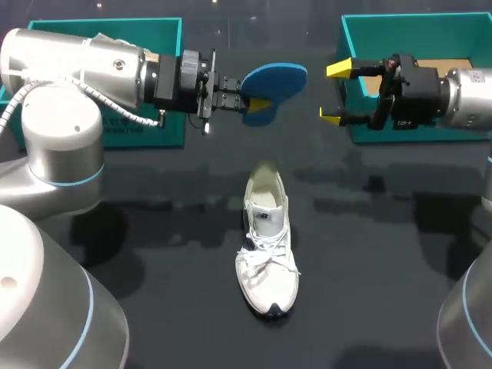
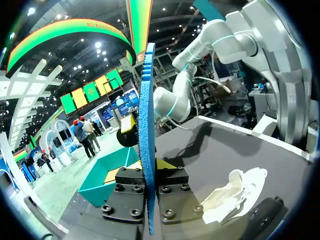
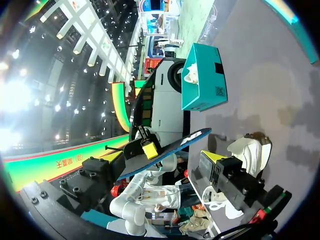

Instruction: Take the shoe out of the shoebox, open the shoe tongue, remove and reinsert the insole, then place the shoe into the shoebox

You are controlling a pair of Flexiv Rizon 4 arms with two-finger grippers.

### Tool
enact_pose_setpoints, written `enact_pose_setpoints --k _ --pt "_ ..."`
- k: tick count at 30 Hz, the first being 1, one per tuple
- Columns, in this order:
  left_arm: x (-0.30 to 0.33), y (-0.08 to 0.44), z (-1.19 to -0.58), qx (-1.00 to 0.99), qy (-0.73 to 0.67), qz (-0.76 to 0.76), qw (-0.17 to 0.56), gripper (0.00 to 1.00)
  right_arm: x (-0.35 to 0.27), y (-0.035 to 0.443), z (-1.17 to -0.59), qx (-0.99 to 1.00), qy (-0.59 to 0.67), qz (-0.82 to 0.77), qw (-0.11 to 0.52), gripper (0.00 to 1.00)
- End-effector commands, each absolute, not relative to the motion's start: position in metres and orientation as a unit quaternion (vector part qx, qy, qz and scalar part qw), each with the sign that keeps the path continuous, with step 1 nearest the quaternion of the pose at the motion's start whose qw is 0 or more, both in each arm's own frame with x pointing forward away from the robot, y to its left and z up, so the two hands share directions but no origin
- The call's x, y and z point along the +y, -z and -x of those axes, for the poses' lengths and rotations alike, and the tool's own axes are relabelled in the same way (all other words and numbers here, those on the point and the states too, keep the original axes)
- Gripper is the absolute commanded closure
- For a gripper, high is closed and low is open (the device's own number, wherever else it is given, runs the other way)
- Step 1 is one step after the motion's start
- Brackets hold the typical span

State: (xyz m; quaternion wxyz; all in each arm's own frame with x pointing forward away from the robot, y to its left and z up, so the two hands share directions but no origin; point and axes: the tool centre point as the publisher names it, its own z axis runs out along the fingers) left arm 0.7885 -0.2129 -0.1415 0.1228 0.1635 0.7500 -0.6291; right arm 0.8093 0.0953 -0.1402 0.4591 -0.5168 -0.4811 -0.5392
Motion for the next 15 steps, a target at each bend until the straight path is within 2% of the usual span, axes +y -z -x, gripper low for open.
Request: enact_pose_setpoints --k 1,2,15 --pt "-0.2107 0.1398 -0.7909 0.739 0.669 0.026 -0.077 1.0 0.0954 0.1398 -0.8081 -0.481 0.538 0.518 0.458 0.0" --pt "-0.2096 0.1393 -0.7928 0.741 0.664 0.04 -0.096 1.0 0.0954 0.1398 -0.8081 -0.481 0.538 0.518 0.458 0.0" --pt "-0.2096 0.1393 -0.7928 0.741 0.664 0.04 -0.096 1.0 0.0954 0.1398 -0.8081 -0.481 0.538 0.518 0.458 0.0"
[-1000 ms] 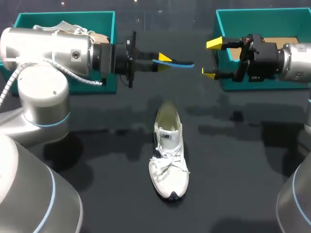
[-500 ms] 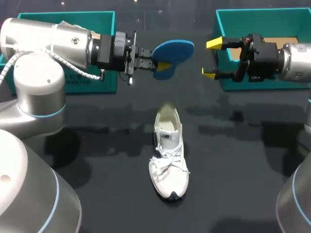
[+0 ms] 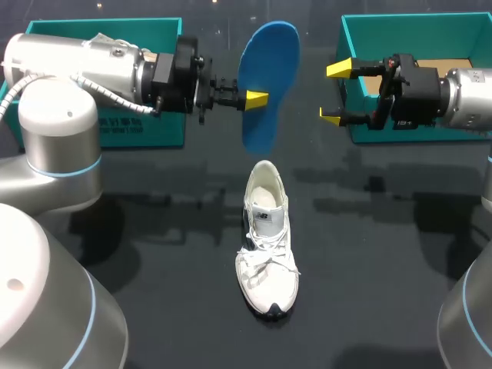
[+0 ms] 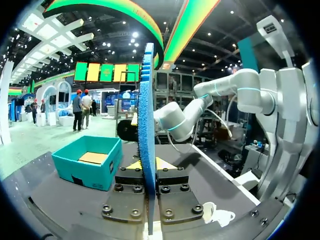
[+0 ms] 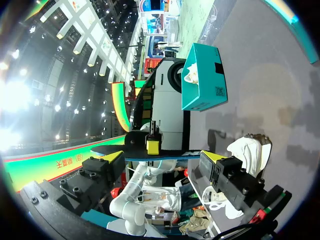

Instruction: Take the shoe out of the shoebox, open the shoe tongue, remove and reinsert the insole, then place the shoe into the shoebox

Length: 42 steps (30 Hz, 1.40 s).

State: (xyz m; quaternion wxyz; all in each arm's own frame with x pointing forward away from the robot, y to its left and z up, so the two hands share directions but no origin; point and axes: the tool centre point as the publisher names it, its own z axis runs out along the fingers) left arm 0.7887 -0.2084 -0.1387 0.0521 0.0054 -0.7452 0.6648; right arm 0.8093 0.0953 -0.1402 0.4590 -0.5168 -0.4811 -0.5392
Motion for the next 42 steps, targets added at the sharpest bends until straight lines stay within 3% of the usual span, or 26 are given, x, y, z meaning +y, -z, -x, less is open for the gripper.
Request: enact_pose_setpoints --k 1,10,22,28,42 --pt "-0.21 0.139 -0.793 -0.741 -0.664 -0.04 0.096 1.0 0.095 0.14 -0.808 -0.481 0.538 0.518 0.458 0.0" --pt "-0.202 0.137 -0.8 -0.67 -0.62 -0.22 0.345 1.0 0.095 0.14 -0.808 -0.481 0.538 0.518 0.458 0.0" --pt "-0.202 0.136 -0.8 -0.689 -0.61 -0.208 0.331 1.0 0.095 0.14 -0.808 -0.481 0.538 0.518 0.458 0.0" --pt "-0.202 0.149 -0.788 -0.643 -0.592 -0.284 0.393 1.0 0.095 0.14 -0.808 -0.481 0.538 0.518 0.458 0.0" --pt "-0.214 0.165 -0.8 -0.584 -0.555 -0.406 0.431 1.0 0.095 0.14 -0.808 -0.481 0.538 0.518 0.458 0.0"
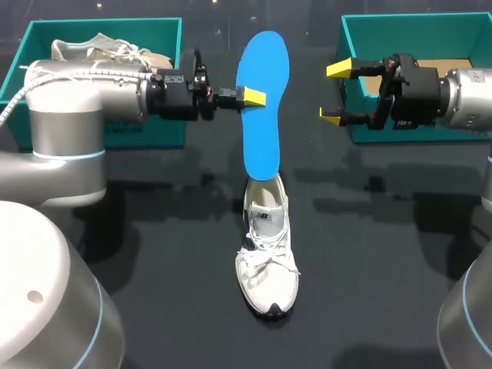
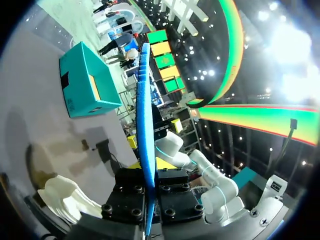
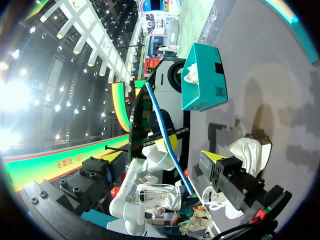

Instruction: Take the shoe out of the shoebox, open the shoe tongue, remove and reinsert the insole, then place the shoe into the shoebox

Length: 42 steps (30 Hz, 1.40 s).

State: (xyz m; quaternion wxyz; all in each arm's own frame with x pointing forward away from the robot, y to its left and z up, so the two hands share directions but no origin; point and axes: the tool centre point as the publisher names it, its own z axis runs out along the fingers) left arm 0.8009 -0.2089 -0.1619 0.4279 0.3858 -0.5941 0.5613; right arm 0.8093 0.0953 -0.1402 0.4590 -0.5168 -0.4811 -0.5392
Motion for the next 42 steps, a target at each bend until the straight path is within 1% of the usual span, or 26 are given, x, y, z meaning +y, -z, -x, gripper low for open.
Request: enact_pose_setpoints --k 1,5,12,24,42 --pt "-0.215 0.167 -0.801 -0.58 -0.55 -0.412 0.437 1.0 0.095 0.14 -0.808 -0.481 0.538 0.518 0.458 0.0" --pt "-0.216 0.174 -0.804 -0.567 -0.532 -0.431 0.458 1.0 0.091 0.137 -0.805 -0.497 0.531 0.53 0.437 0.0" --pt "-0.219 0.183 -0.803 -0.569 -0.526 -0.443 0.452 1.0 0.077 0.123 -0.797 -0.534 0.493 0.569 0.386 0.0" --pt "-0.222 0.189 -0.801 -0.545 -0.504 -0.482 0.466 1.0 0.076 0.081 -0.8 -0.609 0.365 0.644 0.286 0.0" --pt "-0.225 0.198 -0.8 -0.517 -0.483 -0.511 0.487 1.0 0.091 0.041 -0.798 -0.656 0.202 0.715 0.131 0.0"
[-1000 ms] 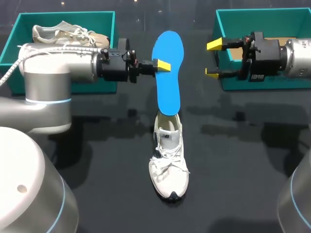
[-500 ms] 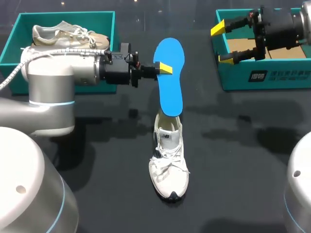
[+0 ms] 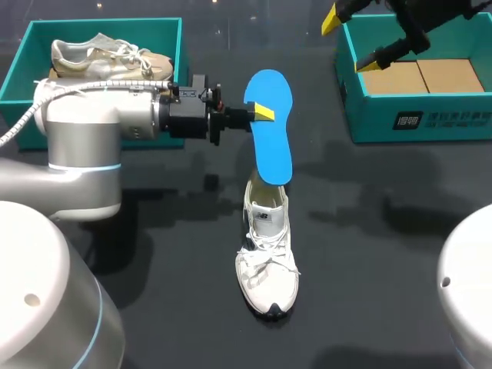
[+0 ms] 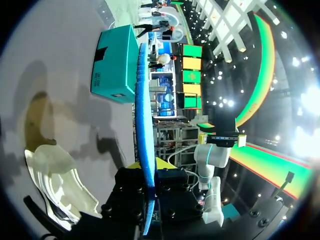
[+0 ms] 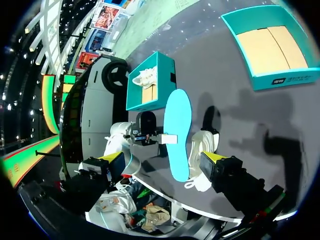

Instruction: Take the shoe out of the shoebox, open the shoe tongue, remove and reinsert the insole, then place the shoe into the shoebox

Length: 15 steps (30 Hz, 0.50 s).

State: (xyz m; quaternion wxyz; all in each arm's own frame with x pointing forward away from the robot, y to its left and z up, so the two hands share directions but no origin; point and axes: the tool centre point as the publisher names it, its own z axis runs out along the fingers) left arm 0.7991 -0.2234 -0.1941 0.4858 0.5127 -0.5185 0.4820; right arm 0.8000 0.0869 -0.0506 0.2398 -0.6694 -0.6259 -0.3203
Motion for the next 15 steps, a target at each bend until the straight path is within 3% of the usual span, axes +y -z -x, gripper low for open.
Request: enact_pose_setpoints --k 1,15 --pt "-0.225 0.198 -0.8 -0.516 -0.483 -0.511 0.489 1.0 0.092 0.039 -0.798 -0.659 0.192 0.717 0.123 0.0" --pt "-0.23 0.201 -0.802 -0.498 -0.479 -0.513 0.508 1.0 0.126 0.024 -0.797 -0.67 0.076 0.738 0.04 0.0"
